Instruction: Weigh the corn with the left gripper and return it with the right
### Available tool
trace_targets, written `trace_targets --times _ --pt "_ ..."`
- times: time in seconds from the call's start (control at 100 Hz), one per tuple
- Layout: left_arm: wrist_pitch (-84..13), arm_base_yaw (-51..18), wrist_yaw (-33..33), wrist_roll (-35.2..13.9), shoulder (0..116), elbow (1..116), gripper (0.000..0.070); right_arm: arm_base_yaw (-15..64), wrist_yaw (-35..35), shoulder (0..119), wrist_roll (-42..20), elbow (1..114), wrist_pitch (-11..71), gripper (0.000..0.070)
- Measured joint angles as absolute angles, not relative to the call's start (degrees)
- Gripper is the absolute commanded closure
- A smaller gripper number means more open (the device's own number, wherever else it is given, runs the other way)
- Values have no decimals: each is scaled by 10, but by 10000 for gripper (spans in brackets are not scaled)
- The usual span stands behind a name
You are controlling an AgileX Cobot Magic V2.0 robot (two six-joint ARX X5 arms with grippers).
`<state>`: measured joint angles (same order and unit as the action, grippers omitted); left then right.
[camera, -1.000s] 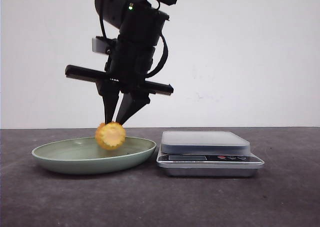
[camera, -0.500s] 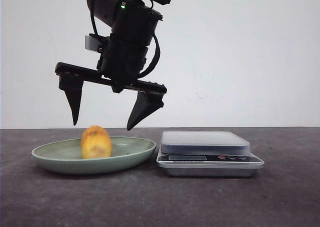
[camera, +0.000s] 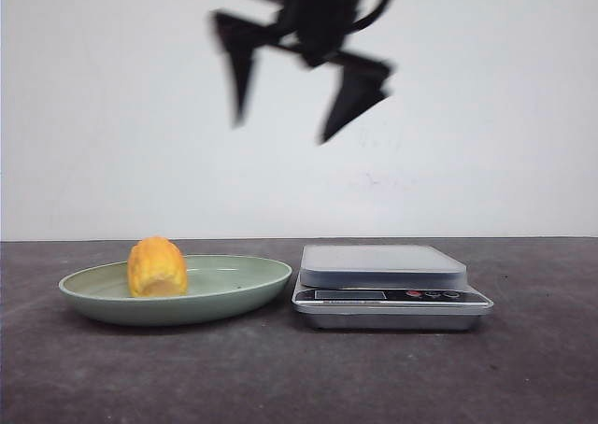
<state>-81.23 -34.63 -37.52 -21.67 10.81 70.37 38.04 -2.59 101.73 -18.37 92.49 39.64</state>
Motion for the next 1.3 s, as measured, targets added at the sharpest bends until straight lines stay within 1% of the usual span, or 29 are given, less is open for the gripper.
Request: trace_targets --times 0.25,0.46,0.6,0.75,0.95,1.17,1.3 --pt "-812 -346 -375 -217 108 704 188 272 -15 915 -144 925 469 99" --pt "-812 -346 -375 -217 108 704 188 205 -15 811 -110 925 558 106" --pt "-812 -346 -375 -217 108 704 188 201 -15 735 -99 925 592 109" --pt "-812 -346 -375 -216 108 704 188 202 -26 635 -94 896 591 111" --pt "-812 -346 -375 -216 108 704 188 211 -41 504 -96 789 591 110" --pt "-812 -346 -375 -216 108 703 188 222 -41 344 -123 642 594 110" --pt "-812 -346 -375 -210 108 697 188 223 -43 245 -132 600 605 111"
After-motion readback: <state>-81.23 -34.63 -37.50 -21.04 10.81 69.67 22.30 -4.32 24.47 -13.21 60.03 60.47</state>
